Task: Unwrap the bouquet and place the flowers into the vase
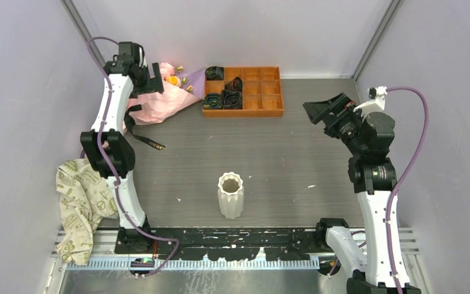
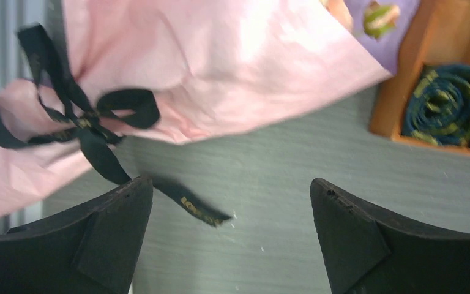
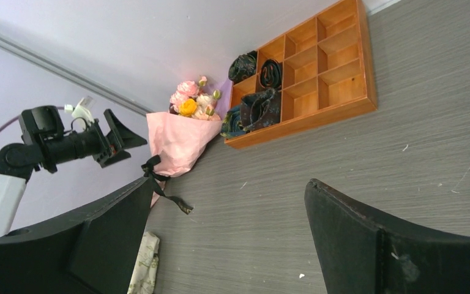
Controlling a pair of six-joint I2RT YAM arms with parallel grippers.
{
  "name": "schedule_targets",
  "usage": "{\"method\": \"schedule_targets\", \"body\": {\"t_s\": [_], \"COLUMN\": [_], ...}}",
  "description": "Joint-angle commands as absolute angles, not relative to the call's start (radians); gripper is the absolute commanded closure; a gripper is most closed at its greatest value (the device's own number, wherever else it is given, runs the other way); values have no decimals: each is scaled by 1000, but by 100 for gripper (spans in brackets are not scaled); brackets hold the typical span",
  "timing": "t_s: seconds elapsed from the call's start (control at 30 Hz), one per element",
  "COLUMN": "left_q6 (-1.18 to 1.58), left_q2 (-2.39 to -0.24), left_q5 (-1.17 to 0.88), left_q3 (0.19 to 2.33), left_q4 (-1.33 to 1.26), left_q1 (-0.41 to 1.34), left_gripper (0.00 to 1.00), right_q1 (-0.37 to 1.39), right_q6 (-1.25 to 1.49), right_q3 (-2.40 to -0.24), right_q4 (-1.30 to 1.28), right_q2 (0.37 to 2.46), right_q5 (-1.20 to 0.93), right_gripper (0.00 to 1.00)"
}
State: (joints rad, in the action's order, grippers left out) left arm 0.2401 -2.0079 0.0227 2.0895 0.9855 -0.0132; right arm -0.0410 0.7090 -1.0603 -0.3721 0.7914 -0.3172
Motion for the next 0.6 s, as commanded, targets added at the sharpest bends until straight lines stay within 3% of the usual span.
{"method": "schedule_targets", "body": {"t_s": [0.0,0.3,0.57], "left_q6": [172,152,231], "left_q2": [-2098,-2365,-2345], "left_q5": [207,369,380], "left_q3": [2216,2450,2245], "left_q4": [959,1040,879], "left_q1": [-16,-72,-141], "left_gripper": [0,0,0], "right_q1": [-30,-27,-27], "right_q6": [679,687,710], "right_q3": [-1067,-1070,-1036], "right_q4": [-329,-333,-307], "right_q2": [799,820,835], "right_q5": [-342,-357,-409], "right_gripper": [0,0,0]}}
